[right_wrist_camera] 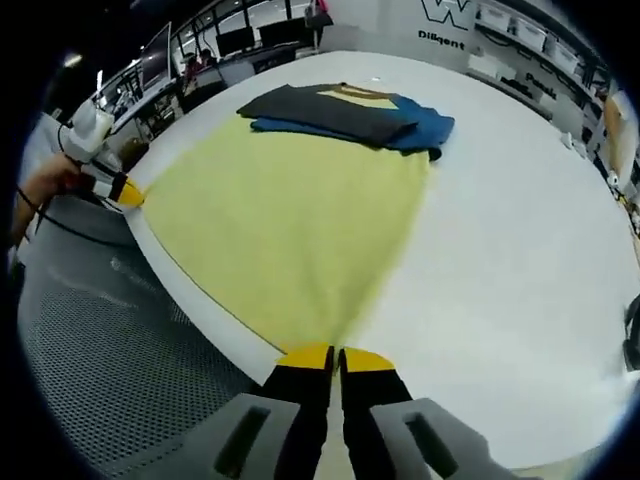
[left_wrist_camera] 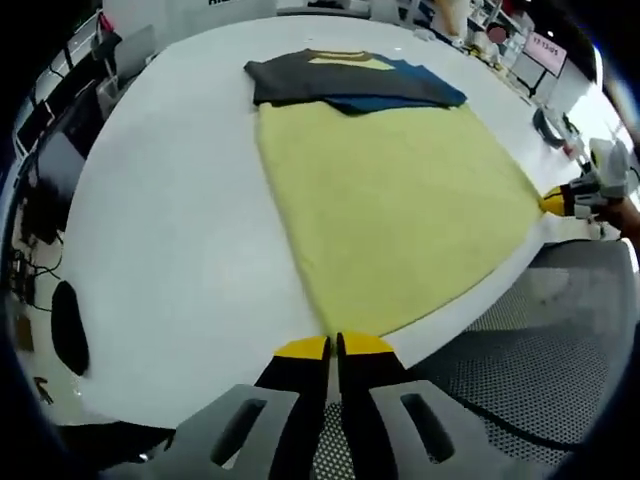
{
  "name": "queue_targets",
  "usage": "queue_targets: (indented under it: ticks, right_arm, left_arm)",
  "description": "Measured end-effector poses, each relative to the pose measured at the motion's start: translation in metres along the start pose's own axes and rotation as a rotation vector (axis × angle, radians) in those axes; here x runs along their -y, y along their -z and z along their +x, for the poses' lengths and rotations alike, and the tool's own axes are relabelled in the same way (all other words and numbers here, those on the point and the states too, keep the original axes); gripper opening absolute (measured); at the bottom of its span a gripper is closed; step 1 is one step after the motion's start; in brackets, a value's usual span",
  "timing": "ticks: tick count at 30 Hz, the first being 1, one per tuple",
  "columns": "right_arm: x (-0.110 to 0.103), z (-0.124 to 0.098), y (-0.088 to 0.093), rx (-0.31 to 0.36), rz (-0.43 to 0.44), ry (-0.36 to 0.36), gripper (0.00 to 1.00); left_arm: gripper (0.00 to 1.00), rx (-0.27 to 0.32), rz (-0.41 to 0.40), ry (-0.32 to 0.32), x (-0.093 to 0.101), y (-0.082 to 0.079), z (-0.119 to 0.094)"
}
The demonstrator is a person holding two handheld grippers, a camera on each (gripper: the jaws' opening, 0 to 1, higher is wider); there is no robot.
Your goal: Fold the garment on the visible template until the final outline fits inside the template.
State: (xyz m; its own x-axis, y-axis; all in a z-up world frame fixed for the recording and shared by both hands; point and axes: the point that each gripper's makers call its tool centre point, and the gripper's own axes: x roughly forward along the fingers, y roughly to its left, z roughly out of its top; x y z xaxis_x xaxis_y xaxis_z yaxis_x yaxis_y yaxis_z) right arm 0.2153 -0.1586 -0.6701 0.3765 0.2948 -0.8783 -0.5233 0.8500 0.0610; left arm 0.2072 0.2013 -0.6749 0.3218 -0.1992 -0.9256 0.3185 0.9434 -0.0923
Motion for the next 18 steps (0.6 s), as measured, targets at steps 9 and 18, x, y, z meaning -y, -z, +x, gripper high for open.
queue_targets:
  ticks: [9, 18]
  right_arm:
    - [-0.012, -0.006, 0.013, -0.067, 0.002, -0.044, 0.00]
    - [-0.013, -0.012, 0.005, -0.076, -0.015, -0.056, 0.00]
  left_arm:
    - [0.04, -0.082, 0.019, 0.004, 0.003, 0.019, -0.005]
    - [0.04, -0.094, -0.011, 0.005, 0.004, 0.018, -0.013]
